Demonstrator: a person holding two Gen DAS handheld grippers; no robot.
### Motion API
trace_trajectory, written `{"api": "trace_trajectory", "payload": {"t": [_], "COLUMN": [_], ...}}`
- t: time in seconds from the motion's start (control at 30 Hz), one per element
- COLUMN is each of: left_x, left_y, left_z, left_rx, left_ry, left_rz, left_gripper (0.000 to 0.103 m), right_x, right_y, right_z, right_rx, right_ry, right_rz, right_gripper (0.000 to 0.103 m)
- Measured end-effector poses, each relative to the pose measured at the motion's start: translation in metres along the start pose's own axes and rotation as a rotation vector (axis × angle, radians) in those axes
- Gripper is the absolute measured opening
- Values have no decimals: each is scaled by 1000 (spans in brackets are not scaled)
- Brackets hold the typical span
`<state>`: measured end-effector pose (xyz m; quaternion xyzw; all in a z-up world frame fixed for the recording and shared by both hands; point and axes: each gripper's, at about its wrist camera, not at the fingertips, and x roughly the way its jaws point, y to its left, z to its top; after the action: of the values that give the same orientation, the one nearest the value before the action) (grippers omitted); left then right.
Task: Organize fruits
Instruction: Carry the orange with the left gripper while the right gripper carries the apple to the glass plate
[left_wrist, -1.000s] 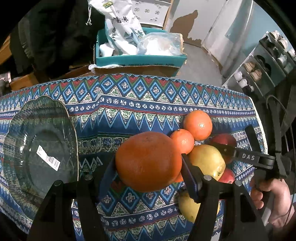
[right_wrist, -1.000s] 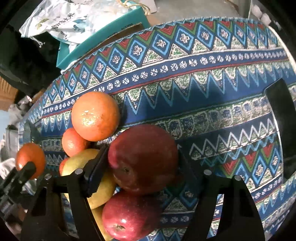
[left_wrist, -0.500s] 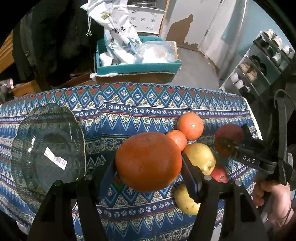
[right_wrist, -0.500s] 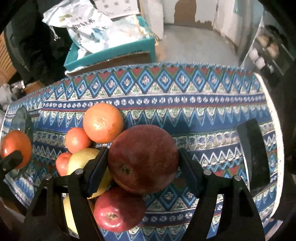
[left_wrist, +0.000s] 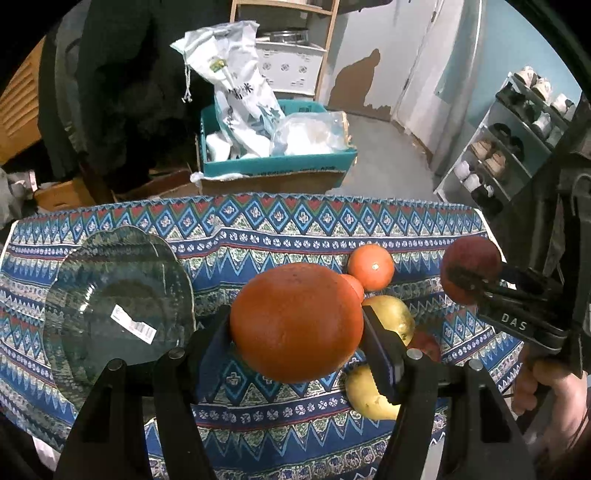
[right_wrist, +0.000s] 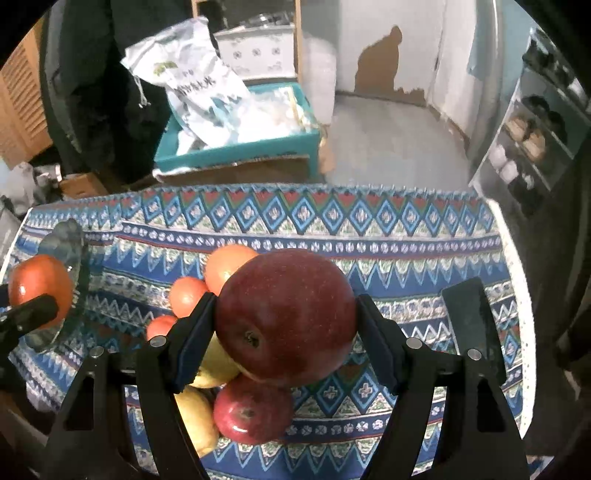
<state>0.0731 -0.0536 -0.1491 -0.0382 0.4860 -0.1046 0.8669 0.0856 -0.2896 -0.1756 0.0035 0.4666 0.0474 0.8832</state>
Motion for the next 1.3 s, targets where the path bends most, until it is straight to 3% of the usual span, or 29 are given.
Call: {"api": "trace_trajectory", "payload": {"t": [0.6,1.3], "left_x": [-51,-83], "left_y": [12,73], "left_z": [3,-7], "left_rx": [-8,-106], "left_ry": [-92,-139], "left_rz": [12,58], "left_gripper": [69,69], "right_x": [-61,-62], "right_y": [40,129], "right_z": [22,48], "right_rx": [-46,-148], "right_ry": [-136,-141], "right_rz": [93,212], "right_gripper": [75,75]}}
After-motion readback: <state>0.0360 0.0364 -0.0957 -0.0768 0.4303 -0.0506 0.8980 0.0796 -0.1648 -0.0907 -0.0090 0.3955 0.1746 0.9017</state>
